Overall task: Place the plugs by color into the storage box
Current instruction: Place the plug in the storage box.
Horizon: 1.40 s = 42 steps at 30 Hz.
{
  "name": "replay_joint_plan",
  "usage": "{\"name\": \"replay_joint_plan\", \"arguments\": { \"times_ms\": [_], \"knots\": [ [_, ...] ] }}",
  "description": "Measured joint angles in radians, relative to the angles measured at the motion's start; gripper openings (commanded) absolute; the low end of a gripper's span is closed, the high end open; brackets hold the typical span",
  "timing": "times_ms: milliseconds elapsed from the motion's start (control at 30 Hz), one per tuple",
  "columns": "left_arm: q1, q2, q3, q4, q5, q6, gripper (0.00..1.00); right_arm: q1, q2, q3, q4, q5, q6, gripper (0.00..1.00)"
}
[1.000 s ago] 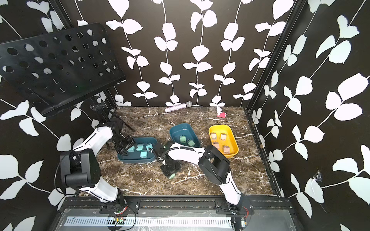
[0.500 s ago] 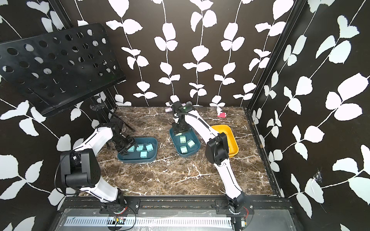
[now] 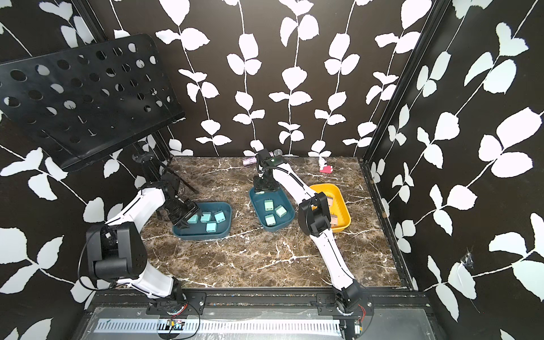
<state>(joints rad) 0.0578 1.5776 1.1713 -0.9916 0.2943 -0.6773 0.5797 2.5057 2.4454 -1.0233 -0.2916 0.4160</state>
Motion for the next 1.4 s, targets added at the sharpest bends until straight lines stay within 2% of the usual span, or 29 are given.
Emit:
{"name": "replay_joint_plan", "arguments": {
  "times_ms": [233, 333, 400, 567, 667, 833, 967, 1133, 1267, 1400],
  "knots": [
    [0.0, -0.005, 0.0, -0.006, -0.003, -0.001, 0.69, 0.0, 0.003, -0.162, 0.097, -0.008, 0.008, 0.38],
    [0.0, -0.005, 0.0, -0.011, -0.003, -0.002, 0.69, 0.0, 0.004, -0.179, 0.113, -0.01, 0.008, 0.4],
    [0.0, -0.005, 0.0, -0.013, -0.003, -0.003, 0.69, 0.0, 0.0, -0.197, 0.146, -0.008, 0.008, 0.45],
    [-0.003, -0.005, 0.0, -0.013, -0.003, -0.004, 0.69, 0.0, -0.024, -0.242, 0.185, -0.003, 0.005, 0.72],
    [-0.014, -0.005, 0.0, -0.012, -0.004, -0.007, 0.69, 0.0, -0.037, -0.253, 0.183, -0.003, 0.002, 0.78],
    [-0.076, -0.005, 0.007, -0.013, -0.02, -0.006, 0.69, -0.002, -0.083, -0.285, 0.163, -0.001, 0.001, 0.8],
    [-0.166, 0.025, 0.061, -0.019, -0.032, 0.001, 0.69, -0.01, -0.201, -0.323, 0.141, 0.011, -0.001, 0.82],
    [-0.275, 0.119, 0.139, 0.009, -0.024, 0.013, 0.7, -0.062, -0.462, -0.496, 0.155, 0.03, -0.001, 0.85],
    [-0.344, 0.195, 0.174, 0.054, 0.003, 0.014, 0.73, -0.173, -0.651, -0.72, 0.187, 0.042, 0.001, 0.86],
    [-0.401, 0.263, 0.212, 0.093, 0.029, 0.016, 0.75, -0.308, -0.72, -0.93, 0.2, 0.046, 0.006, 0.87]
  ]
}}
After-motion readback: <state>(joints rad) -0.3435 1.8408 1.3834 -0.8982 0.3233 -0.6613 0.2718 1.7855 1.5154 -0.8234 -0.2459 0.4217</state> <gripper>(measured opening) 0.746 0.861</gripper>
